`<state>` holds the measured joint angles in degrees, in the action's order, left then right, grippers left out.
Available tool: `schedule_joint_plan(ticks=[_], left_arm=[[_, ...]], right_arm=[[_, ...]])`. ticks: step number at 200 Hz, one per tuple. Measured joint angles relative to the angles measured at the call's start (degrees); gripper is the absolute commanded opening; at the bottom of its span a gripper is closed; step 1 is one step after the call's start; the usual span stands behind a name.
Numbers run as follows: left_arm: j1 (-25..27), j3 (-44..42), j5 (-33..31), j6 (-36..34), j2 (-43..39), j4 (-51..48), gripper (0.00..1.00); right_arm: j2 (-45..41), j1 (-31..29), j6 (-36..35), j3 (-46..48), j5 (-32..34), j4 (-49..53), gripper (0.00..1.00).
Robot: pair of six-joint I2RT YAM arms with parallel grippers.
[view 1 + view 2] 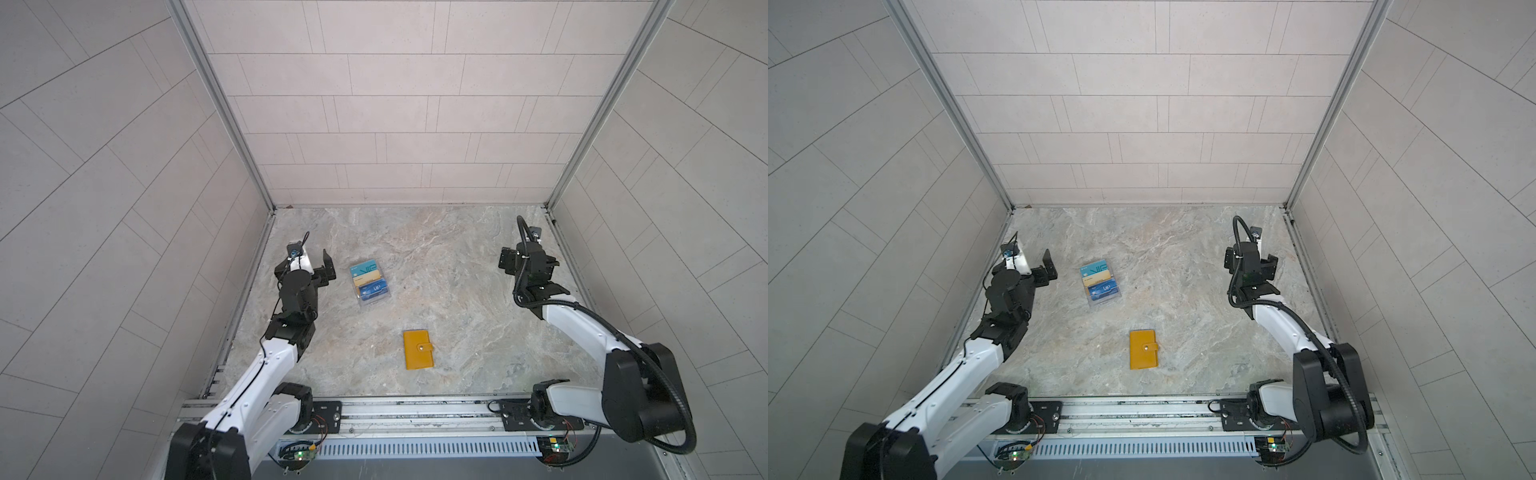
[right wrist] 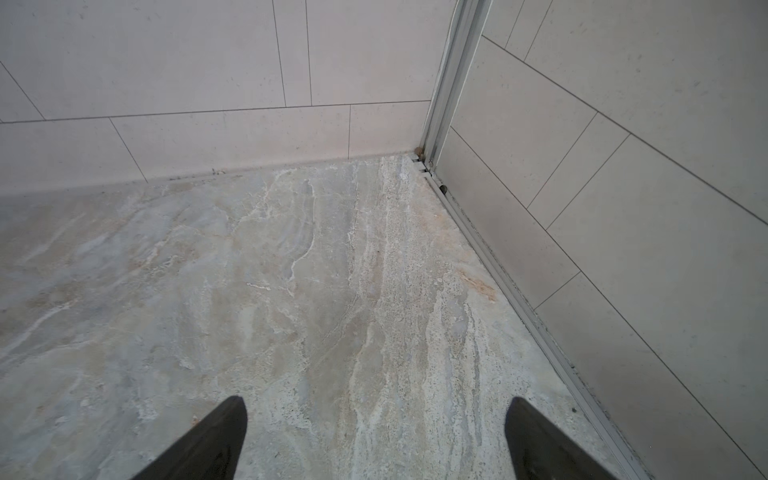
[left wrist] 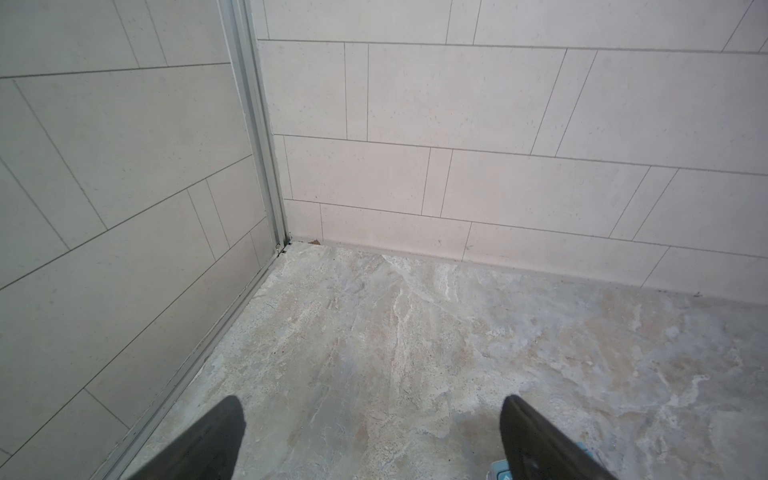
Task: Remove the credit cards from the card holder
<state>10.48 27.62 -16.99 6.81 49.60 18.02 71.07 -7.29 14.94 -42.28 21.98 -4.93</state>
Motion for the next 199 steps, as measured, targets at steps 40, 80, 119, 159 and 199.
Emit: schedule_joint_plan(ticks=[40,80,119,159,199], left_arm=[[0.1,2.3,5.2,7.0,-8.6,-15.9,1.0],[0.2,7.3,16.5,11.4,-6.9,-29.2,0.97],[4.5,8.4,25.4,14.2,-5.4,-36.6,0.95],[12.3,7.8,29.7,17.4,-4.9,-39.5,0.92],[22.0,5.2,30.2,21.5,-2.3,-39.2,0.88]], right_arm=[[-6.2,-2.4,1.9,-1.5,-8.3,12.4,0.97],[-9.8,-3.0,1.8,-1.5,-22.0,20.8,0.92],[-13.4,-4.6,3.1,0.0,-31.9,25.9,0.88],[-14.4,-8.6,5.1,2.0,-37.9,29.8,0.81],[-12.9,-15.3,6.3,2.1,-41.9,32.5,0.76]])
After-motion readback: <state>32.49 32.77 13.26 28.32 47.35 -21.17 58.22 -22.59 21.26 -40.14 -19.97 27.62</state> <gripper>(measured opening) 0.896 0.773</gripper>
